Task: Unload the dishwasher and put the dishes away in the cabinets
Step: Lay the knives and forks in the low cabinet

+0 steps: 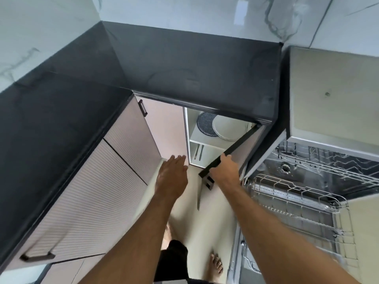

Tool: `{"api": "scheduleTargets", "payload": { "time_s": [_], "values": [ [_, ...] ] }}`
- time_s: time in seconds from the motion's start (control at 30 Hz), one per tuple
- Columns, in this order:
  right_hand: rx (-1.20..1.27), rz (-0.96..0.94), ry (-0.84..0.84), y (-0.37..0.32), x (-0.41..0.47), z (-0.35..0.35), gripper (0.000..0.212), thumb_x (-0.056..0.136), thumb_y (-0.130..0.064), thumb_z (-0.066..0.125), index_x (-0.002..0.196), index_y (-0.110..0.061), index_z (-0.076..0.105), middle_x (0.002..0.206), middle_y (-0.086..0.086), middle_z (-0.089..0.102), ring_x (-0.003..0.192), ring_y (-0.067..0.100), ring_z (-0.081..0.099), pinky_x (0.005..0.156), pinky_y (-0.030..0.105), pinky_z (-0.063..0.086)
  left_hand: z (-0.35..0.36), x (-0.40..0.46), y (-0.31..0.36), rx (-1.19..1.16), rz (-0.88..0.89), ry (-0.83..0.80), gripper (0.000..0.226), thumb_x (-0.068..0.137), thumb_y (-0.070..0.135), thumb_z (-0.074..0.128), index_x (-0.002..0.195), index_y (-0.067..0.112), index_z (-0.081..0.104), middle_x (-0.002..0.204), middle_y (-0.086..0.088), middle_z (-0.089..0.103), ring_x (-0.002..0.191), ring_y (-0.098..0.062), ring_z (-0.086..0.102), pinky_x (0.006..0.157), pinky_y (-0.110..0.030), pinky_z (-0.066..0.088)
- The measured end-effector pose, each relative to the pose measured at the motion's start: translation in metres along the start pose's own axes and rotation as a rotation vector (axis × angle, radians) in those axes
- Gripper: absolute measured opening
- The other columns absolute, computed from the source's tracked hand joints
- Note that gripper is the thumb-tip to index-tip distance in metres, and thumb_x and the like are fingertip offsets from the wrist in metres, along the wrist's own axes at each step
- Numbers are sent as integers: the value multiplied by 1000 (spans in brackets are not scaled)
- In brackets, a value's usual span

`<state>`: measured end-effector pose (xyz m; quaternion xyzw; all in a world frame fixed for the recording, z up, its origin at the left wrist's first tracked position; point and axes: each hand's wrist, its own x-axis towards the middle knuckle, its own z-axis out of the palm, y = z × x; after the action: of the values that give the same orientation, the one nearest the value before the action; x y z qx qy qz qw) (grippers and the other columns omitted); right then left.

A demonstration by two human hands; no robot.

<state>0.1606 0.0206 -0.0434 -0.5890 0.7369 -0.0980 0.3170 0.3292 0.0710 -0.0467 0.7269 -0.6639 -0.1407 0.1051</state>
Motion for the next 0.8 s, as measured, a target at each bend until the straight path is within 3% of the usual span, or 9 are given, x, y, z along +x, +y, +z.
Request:
{"api": "scheduleTargets", "payload": {
  "time_s": [0.07, 0.13, 0.23, 0.43, 0.5, 0.6, 0.67, 0.77, 0.8],
  "values": [
    [-52, -18, -88, -24, 8, 5, 76, 90, -16, 64, 153, -2, 24, 160, 20, 18, 127, 34, 50, 89, 31, 50, -5, 5, -16, -20, -39, 8, 46, 104, 23, 35, 150, 17, 36, 153, 0, 40, 146, -16, 27, 120, -33, 15],
    [-57, -20, -148, -46, 21, 11, 89, 90, -21, 69, 155, 0, 12, 163, 20, 0, 132, 34, 46, 90, 30, 47, -9, 13, -32, -34, -72, 16, 46, 103, 20, 37, 149, 17, 38, 152, -1, 42, 145, -17, 29, 120, -33, 15],
    [-65, -27, -180, -72, 43, 20, 94, 89, -20, 70, 155, 2, 6, 162, 22, -7, 134, 34, 44, 103, 30, 41, -13, 31, -51, -39, -96, 7, 46, 103, 17, 37, 149, 17, 38, 152, -1, 42, 145, -16, 29, 119, -32, 17],
    [76, 70, -122, -113, 75, 41, 89, 93, -10, 61, 155, 2, -1, 160, 21, -21, 142, 37, 33, 109, 35, 41, -22, 92, -88, -34, -5, -33, 48, 101, 11, 37, 148, 15, 39, 150, -2, 45, 144, -16, 31, 118, -31, 18],
    [106, 87, -115, -122, 87, 40, 87, 93, -7, 60, 154, 3, -2, 160, 21, -22, 143, 36, 31, 108, 31, 39, -27, 113, -97, -26, 14, -50, 49, 100, 10, 37, 148, 16, 38, 150, -1, 45, 144, -17, 30, 118, -33, 18],
    [219, 181, -142, -138, 109, 35, 87, 94, -3, 59, 156, -2, -3, 160, 16, -24, 146, 32, 25, 93, 22, 35, -33, 146, -109, -21, 67, -39, 50, 97, 8, 38, 147, 16, 41, 146, -2, 49, 139, -20, 37, 116, -36, 24],
    [373, 227, -155, -143, 118, 37, 87, 92, 3, 57, 157, -9, -1, 163, 11, -18, 144, 34, 26, 96, 29, 38, -35, 159, -112, -24, 115, -38, 52, 95, 7, 39, 147, 15, 42, 146, -3, 50, 139, -20, 38, 116, -35, 24],
    [887, 274, -130, -146, 126, 49, 73, 98, 6, 42, 156, -24, 9, 162, 12, 16, 126, 31, 47, 105, 43, 44, -30, 174, -117, -69, 147, -62, 51, 96, 3, 39, 146, 11, 43, 147, -6, 49, 142, -22, 35, 118, -35, 20],
    [1063, 268, -119, -147, 127, 53, 76, 98, 10, 36, 157, -30, 8, 162, 9, 18, 130, 31, 46, 110, 46, 41, -27, 176, -120, -87, 144, -67, 50, 96, 2, 39, 145, 10, 44, 146, -7, 49, 142, -23, 35, 118, -35, 21]
  ]
}}
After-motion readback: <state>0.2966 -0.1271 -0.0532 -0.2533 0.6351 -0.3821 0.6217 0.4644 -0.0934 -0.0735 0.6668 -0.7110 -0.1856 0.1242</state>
